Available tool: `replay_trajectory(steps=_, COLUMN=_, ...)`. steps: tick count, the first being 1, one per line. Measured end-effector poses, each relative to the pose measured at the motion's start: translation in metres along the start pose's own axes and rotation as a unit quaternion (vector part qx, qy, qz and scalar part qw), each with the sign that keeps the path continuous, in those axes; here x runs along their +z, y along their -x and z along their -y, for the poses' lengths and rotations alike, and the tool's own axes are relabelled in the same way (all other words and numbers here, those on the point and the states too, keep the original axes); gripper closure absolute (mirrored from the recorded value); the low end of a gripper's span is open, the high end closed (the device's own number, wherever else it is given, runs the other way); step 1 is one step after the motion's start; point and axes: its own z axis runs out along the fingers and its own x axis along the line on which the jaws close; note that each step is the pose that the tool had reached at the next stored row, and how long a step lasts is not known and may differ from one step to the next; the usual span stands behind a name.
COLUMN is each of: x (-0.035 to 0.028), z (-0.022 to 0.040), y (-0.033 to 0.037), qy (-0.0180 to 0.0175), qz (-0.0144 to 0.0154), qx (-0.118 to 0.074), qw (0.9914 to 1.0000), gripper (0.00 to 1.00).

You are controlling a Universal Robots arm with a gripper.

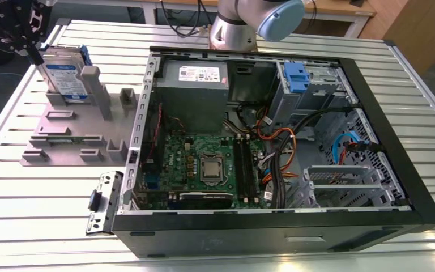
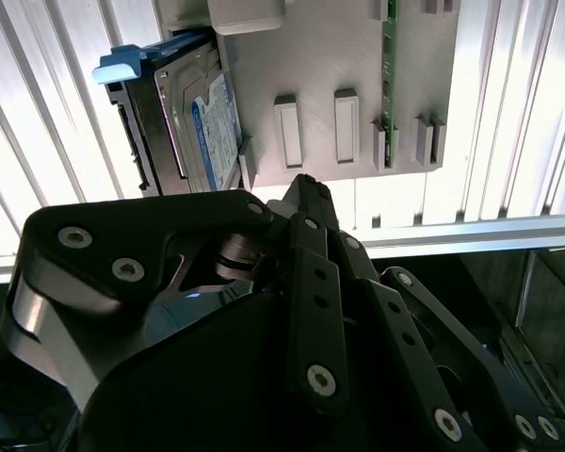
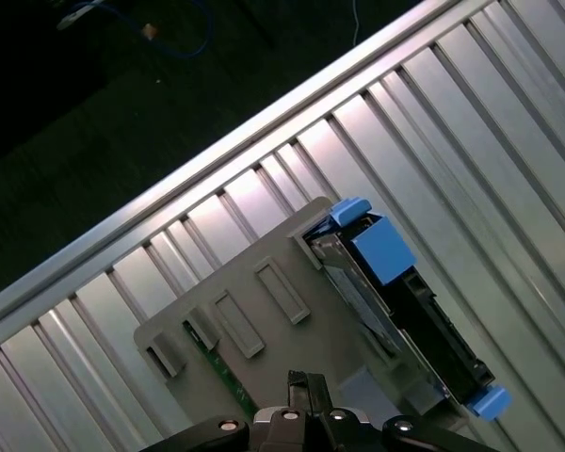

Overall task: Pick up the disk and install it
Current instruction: 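Pick up the disk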

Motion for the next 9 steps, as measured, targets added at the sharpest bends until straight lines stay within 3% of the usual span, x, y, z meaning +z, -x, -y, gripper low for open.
replay_trajectory(steps=9, x=0.0, z=0.0, y=0.0, qy=0.0002, qz=-0.0003, qx=-0.006, qw=0.99998, gripper=0.9)
